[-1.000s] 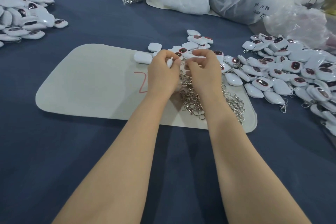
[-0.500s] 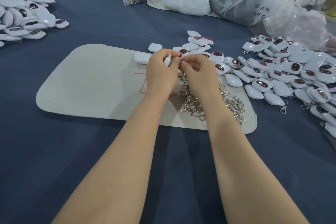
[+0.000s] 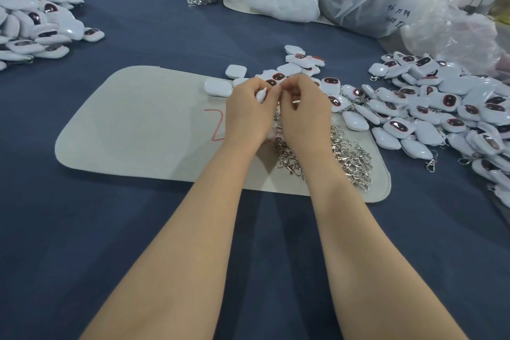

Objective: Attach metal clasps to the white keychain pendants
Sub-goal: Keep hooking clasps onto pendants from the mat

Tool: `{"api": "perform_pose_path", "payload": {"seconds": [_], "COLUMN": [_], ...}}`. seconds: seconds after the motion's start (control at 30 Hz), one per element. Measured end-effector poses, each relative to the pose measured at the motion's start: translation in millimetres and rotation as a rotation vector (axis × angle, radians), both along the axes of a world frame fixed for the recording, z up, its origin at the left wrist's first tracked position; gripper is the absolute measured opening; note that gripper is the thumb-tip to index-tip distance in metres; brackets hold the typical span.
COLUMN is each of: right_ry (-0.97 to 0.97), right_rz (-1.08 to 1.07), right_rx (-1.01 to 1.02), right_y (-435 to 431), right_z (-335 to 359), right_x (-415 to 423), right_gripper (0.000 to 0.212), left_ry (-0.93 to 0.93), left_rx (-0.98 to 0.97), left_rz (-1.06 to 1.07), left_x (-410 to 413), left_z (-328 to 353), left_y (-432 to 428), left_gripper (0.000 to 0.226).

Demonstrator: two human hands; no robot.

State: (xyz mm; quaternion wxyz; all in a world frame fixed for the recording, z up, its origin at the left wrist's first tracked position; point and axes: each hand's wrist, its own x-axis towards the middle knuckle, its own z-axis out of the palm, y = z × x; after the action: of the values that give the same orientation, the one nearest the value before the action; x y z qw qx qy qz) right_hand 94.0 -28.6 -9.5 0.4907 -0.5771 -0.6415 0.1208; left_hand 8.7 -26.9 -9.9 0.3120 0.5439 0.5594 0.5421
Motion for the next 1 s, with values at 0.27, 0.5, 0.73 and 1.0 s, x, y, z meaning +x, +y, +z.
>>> {"api": "perform_pose_path", "payload": {"seconds": [0.27,0.5,0.73,1.0], "right_ry": [0.161,0.247,0.168,0.104], "right_rz": [0.037,0.05,0.065,-0.006], "right_rx": [-0.063,-0.091,-0.177,-0.103], "right_y": [2.1,4.5,4.3,3.3], "right_z": [-2.9,-3.1,-6.2,-4.4], "right_x": [-1.9,-2.0,-0.6,-1.2], "right_gripper": [0.015,0.018,0.014,0.009], "left_ry": [-0.206,-0.295,-0.115,-0.062], "left_rx": [-0.164,-0.183,-0.043,-0.01], "left_rz": [-0.02,-0.024,0.043,0.044], "left_x": [-2.8,-2.3,-2.9,-0.4], "left_z": [4.1,4.2,-0.6,-1.6], "left_y": [-2.6,-2.1,-0.3,-0.5], "left_gripper": [0.017,0.007,0.008,0.005]}}
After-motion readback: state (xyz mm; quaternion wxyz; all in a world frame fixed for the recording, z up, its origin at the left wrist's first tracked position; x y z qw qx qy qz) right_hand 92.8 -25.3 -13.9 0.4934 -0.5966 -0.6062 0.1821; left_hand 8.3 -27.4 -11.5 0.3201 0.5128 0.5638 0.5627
